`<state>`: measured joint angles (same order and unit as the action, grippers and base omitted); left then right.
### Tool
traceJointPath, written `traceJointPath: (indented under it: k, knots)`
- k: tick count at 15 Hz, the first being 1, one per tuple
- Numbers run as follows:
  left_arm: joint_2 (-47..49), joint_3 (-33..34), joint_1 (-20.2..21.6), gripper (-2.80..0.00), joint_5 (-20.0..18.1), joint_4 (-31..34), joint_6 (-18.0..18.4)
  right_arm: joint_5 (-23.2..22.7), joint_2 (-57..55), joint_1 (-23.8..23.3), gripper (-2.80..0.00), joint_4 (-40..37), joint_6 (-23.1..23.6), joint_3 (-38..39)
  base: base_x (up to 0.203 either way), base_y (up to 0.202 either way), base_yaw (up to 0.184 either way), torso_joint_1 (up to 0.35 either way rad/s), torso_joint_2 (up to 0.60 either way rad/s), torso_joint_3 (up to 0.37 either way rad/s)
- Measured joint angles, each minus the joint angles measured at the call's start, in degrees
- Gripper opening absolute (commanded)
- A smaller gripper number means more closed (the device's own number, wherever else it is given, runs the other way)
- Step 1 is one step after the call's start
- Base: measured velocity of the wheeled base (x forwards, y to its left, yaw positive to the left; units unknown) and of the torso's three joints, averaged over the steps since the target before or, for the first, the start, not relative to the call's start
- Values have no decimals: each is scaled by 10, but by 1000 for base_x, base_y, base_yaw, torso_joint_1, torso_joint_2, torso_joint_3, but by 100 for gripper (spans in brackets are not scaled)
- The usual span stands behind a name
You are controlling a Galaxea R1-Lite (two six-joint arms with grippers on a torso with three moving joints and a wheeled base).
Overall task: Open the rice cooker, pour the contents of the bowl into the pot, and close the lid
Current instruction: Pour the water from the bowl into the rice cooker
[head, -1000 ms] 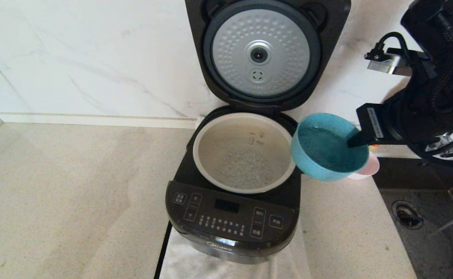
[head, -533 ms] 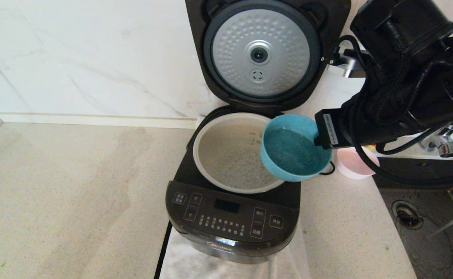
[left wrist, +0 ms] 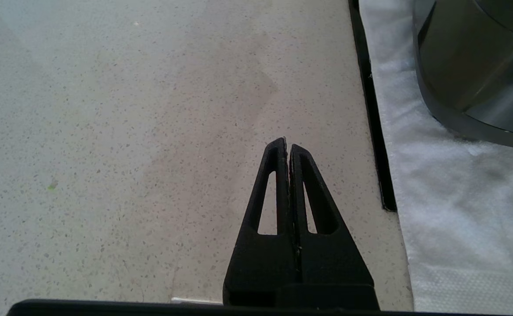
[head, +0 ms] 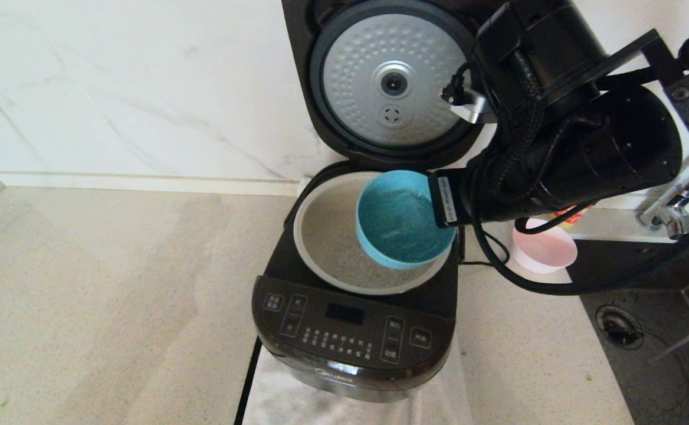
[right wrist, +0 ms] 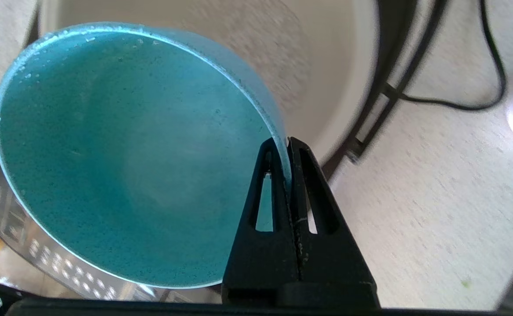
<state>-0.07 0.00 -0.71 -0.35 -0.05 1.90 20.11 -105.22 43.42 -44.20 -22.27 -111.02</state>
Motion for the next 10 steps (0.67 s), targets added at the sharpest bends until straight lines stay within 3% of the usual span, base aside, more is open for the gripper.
traceJointPath:
  k: [10]
  knots:
    - [0, 0, 0, -280, 0, 0, 0, 77, -56, 26, -280, 90, -1, 0, 0, 0, 0, 0, 0, 0]
